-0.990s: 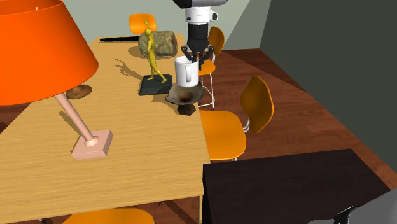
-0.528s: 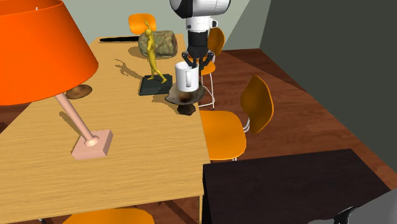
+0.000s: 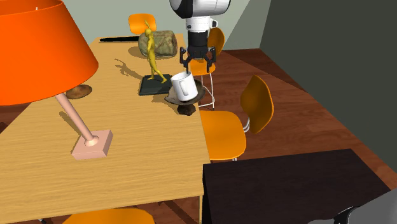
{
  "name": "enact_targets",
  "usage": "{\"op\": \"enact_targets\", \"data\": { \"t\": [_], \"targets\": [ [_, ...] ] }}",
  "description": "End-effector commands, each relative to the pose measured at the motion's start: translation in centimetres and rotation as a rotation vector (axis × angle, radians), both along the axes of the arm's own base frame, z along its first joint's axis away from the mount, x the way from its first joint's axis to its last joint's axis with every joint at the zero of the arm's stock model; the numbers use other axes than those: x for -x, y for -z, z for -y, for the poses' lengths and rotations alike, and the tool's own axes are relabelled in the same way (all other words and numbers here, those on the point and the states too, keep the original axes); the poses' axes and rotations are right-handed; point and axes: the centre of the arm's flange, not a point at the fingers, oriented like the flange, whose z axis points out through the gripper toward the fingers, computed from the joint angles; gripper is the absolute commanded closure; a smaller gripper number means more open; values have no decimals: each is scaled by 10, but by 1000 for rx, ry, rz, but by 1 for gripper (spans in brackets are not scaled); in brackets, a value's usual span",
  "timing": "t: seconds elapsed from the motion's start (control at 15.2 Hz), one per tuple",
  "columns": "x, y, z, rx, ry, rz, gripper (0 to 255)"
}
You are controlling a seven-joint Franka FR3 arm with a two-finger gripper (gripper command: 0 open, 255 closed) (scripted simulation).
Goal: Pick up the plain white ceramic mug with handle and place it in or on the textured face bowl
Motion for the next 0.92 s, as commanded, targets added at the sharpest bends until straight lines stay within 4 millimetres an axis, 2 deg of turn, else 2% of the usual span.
{"op": "enact_targets", "data": {
  "t": [0.0,0.07,0.33,0.86],
  "targets": [
    [0,0,0,0,0,0,0],
    [0,0,0,0,0,0,0],
    [-5,-50,1,0,0,0,0],
    [-5,-50,1,0,0,0,0]
  ]
}}
